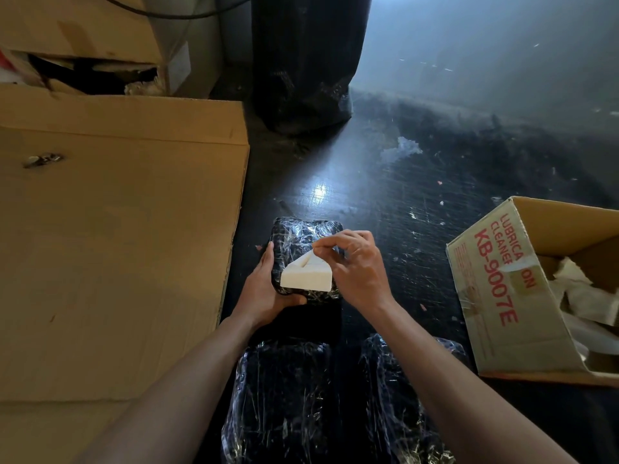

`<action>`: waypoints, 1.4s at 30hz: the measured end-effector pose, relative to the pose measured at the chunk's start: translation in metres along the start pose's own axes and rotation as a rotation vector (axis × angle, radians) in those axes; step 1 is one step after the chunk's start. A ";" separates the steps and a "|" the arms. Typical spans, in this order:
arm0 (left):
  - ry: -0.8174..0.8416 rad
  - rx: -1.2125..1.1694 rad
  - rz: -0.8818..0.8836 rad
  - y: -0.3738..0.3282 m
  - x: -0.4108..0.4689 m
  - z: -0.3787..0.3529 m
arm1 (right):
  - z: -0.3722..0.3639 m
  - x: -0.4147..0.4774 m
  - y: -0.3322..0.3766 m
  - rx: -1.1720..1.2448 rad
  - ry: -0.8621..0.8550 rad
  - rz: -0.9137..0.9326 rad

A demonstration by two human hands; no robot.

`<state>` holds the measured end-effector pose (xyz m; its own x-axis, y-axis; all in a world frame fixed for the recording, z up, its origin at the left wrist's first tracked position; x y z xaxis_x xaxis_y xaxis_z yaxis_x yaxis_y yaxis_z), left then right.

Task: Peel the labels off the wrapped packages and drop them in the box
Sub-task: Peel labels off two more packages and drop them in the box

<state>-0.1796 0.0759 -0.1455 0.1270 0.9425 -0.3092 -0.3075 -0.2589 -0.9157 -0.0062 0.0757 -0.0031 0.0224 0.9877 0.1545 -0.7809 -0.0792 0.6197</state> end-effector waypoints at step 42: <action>0.007 0.473 -0.099 -0.078 -0.023 0.039 | 0.097 -0.013 0.037 -0.176 -0.218 0.165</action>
<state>-0.1951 0.0829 -0.0571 0.1826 0.9560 -0.2298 -0.6884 -0.0425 -0.7241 0.0252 0.0472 0.0924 0.0048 0.9099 0.4149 -0.8808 -0.1926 0.4325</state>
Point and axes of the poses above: each hand's wrist, its own x-axis towards the middle knuckle, its own z-axis out of the back of the hand, y = z × x, the point moved 8 cm from there along x, towards the middle knuckle, and after that the axes turned 13 degrees about -x, right-handed, at the moved point
